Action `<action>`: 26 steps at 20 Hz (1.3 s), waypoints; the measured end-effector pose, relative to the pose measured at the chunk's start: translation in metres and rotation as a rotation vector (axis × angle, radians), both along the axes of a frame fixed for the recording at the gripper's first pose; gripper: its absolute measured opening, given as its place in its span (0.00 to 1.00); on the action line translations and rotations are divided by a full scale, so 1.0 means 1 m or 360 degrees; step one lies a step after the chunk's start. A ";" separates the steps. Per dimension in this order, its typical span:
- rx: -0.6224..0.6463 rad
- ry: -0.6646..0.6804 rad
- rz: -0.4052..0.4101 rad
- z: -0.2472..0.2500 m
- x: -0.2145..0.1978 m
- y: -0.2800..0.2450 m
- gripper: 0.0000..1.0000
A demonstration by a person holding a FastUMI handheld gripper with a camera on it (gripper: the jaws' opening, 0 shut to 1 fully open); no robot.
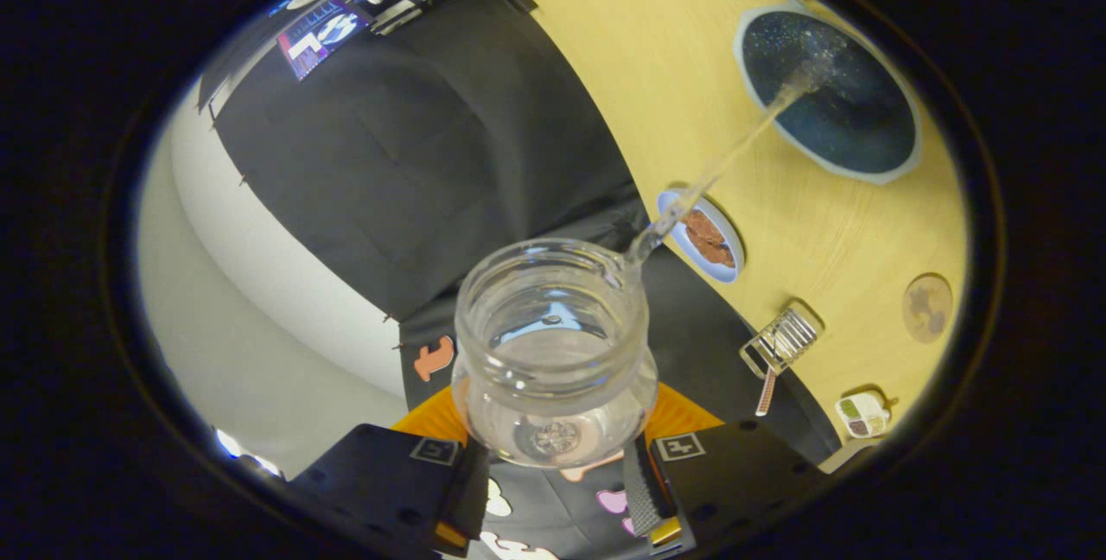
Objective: Take the bottle from table, then pour the juice into the cup, finally place the bottle on the coaster
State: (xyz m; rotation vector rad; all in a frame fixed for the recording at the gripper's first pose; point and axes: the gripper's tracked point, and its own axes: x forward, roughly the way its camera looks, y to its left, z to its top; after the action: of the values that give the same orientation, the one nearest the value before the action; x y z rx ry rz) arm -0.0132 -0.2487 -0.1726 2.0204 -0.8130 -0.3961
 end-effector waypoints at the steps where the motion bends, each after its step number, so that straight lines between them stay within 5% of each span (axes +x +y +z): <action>1: -0.0003 -0.0008 -0.0004 0.000 0.000 0.001 0.67; 26: -0.0004 -0.0048 -0.0006 0.005 0.006 0.007 0.67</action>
State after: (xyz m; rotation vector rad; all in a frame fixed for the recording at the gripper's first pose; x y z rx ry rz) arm -0.0072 -0.2416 -0.1675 2.0274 -0.8354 -0.3674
